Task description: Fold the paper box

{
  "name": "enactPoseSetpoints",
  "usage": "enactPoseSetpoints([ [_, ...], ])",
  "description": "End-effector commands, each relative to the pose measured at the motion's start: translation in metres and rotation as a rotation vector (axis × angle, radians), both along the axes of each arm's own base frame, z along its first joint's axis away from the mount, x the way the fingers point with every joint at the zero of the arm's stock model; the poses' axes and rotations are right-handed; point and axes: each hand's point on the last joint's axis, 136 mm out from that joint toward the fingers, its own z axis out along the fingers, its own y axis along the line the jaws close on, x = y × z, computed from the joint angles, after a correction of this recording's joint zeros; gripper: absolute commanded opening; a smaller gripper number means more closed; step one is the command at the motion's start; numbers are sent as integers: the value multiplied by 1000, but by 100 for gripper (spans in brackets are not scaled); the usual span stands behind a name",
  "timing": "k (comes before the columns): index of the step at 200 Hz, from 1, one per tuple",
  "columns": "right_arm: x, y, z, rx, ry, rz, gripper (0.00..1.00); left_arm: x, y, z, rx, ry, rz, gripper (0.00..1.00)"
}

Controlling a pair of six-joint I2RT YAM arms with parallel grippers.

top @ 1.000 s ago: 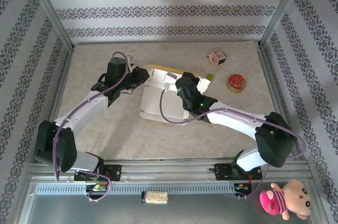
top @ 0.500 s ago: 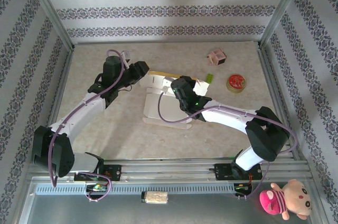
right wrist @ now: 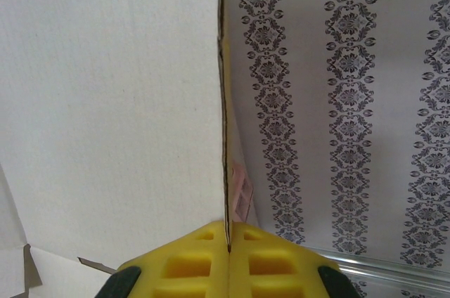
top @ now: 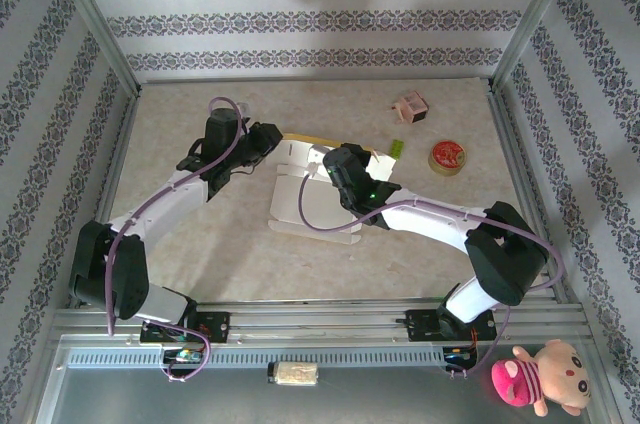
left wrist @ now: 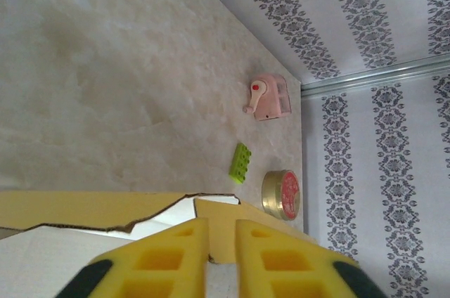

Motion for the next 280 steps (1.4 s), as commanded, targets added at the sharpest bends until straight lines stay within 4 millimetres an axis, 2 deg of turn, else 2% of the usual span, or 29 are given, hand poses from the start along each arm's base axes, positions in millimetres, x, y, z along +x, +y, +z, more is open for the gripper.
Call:
enactPoseSetpoints([
  [1, 3, 8, 8, 45, -14, -6, 0, 5, -3, -7, -37, 12, -21, 13],
  [24, 4, 9, 7, 42, -11, -7, 0, 5, -5, -16, -43, 37, -24, 9],
  [41, 4, 10, 7, 46, -9, -8, 0, 7, -9, -15, -68, 35, -36, 7],
  [118, 3, 13, 2, 74, 21, -14, 0, 8, -52, -18, -203, 27, -147, 7],
  [139, 2, 13, 0, 73, 30, -13, 0, 9, -55, -22, -199, 31, -152, 7],
  [171, 3, 10, -3, 56, 37, -13, 0, 8, -38, -23, -67, -13, -110, 14],
  [207, 5, 4, -18, 29, 79, -25, 0, 1, 12, -33, 286, -87, -8, 17],
  [220, 7, 2, -25, 13, 91, -30, 0, -6, 24, -45, 381, -105, -10, 16],
  [252, 14, -3, -46, -32, 126, -48, 0, -25, 18, -78, 595, -205, -242, 14],
  [280, 20, -3, -56, -85, 125, -55, 0, -29, 22, -104, 721, -237, -332, 11],
])
